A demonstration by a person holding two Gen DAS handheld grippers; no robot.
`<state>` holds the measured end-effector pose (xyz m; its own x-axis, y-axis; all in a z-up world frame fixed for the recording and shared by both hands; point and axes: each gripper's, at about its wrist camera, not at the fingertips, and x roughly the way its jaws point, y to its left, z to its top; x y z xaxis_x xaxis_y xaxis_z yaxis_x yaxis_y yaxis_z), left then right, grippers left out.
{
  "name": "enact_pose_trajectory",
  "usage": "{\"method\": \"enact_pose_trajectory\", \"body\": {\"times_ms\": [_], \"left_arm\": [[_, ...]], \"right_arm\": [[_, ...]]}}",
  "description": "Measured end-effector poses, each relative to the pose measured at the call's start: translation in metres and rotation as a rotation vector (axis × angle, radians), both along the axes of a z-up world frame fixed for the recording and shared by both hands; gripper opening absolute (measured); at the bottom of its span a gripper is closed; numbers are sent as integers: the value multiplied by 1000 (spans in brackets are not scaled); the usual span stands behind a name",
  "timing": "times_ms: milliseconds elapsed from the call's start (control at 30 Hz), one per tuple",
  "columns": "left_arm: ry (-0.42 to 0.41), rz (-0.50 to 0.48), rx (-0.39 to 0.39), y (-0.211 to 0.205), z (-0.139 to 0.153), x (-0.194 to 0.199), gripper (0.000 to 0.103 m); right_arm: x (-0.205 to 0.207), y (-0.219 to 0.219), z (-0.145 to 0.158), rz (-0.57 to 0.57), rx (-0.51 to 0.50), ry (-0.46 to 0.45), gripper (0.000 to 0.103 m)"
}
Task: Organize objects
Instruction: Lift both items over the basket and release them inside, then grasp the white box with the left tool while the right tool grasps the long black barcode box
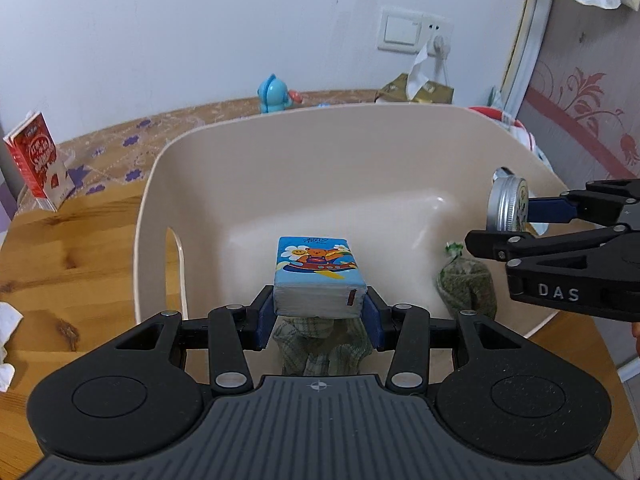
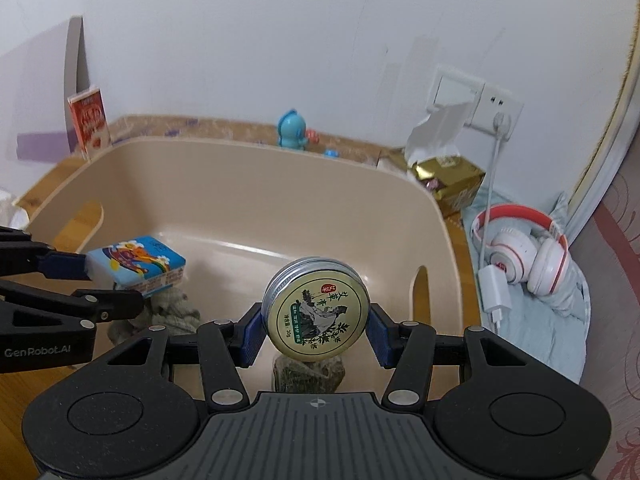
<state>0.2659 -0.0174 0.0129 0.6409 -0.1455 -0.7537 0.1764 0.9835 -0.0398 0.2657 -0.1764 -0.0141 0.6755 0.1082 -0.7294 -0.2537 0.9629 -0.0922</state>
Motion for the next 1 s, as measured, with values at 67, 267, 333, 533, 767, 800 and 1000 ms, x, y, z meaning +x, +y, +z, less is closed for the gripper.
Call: {"method": "enact_pose_trajectory", "body": {"times_ms": [67, 267, 333, 533, 767, 800, 1000], "left_arm": [[13, 0, -2, -1, -1, 2, 47], [11, 10, 5, -4, 1, 1, 50], [3, 5, -7, -4, 4, -1, 55], [-39, -2, -11, -6, 20, -18, 75], [-108, 24, -15, 3, 41, -46, 84], [-117, 25, -13, 4, 44, -51, 85], [-146, 22, -12, 11, 49, -84, 86]], "right_arm": [[5, 2, -5, 1, -14, 29, 51], [7, 9, -11, 2, -50, 63, 59], [5, 7, -10, -2, -38, 51, 59], [-9, 2, 5, -20, -26, -19, 79], [-46, -14, 32, -39, 25, -114, 103], [-52, -16, 35, -37, 31, -123, 103], [-82, -23, 42, -25, 62, -142, 103]]}}
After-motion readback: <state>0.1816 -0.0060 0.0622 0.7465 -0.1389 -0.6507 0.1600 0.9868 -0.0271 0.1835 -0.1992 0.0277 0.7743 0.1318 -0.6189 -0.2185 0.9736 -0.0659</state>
